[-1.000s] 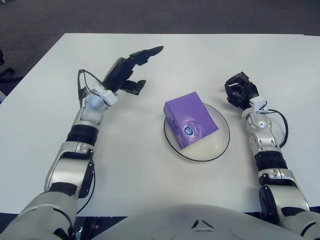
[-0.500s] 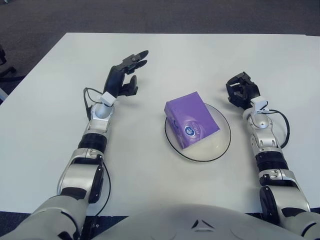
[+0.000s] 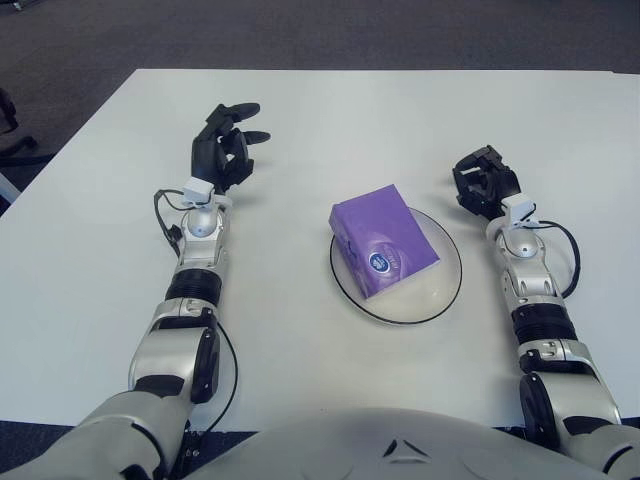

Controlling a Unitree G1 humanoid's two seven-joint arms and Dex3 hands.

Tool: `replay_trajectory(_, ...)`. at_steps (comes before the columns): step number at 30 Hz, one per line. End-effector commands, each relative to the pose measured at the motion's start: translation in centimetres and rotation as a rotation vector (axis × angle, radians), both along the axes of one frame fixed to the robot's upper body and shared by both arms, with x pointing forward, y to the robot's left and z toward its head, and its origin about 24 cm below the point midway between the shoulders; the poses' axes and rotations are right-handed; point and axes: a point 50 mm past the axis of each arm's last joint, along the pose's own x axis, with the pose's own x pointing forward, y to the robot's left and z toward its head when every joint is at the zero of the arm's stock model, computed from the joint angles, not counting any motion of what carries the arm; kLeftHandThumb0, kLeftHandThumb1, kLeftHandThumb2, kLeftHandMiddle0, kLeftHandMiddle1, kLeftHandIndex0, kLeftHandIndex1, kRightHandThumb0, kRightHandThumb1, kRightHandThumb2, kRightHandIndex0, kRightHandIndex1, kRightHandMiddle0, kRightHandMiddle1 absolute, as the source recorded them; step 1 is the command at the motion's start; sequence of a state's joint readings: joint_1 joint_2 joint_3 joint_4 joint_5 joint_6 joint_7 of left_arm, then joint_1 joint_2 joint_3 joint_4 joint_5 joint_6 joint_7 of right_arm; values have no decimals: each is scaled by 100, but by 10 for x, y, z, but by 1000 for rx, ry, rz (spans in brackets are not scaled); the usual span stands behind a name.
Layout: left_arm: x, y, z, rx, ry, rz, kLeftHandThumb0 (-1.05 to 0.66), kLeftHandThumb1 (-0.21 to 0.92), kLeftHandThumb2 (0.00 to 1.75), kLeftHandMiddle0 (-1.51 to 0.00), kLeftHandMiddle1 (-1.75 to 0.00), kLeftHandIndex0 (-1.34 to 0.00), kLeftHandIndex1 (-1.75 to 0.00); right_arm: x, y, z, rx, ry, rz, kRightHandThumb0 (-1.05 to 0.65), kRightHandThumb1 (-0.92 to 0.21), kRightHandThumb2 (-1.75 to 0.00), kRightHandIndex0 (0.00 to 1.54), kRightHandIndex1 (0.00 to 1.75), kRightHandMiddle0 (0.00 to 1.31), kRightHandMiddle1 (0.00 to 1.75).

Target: Put the tissue paper into the plate.

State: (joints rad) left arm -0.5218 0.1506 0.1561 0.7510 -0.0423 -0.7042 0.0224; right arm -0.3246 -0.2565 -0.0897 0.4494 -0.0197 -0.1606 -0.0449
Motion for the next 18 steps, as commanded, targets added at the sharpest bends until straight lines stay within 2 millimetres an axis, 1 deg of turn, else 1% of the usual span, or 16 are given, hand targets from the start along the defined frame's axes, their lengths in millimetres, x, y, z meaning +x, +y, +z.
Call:
replay_trajectory(1, -14, -10, -41, -70, 167, -4, -35, 92, 41, -76, -162, -33, -161, -28, 3, -51, 64, 179, -55, -37, -80, -63, 65, 175, 31, 170)
replay_trajectory(8, -16, -18, -45, -149, 202, -29, -35, 92, 43, -78, -171, -30, -166, -29, 3, -51, 75, 164, -72, -37, -81, -63, 66, 175, 32, 170)
replay_trajectory(12, -17, -23, -53, -178, 251, -24, -35, 89, 52, -81, -174, -26, -172, -30, 3, -51, 77, 161, -76, -37, -81, -63, 66, 175, 32, 170)
replay_trajectory(18, -22, -31, -64, -185, 310, -40, -36, 85, 60, -84, -175, -26, -174, -30, 4, -51, 78, 159, -77, -37, -81, -62, 66, 175, 32, 170)
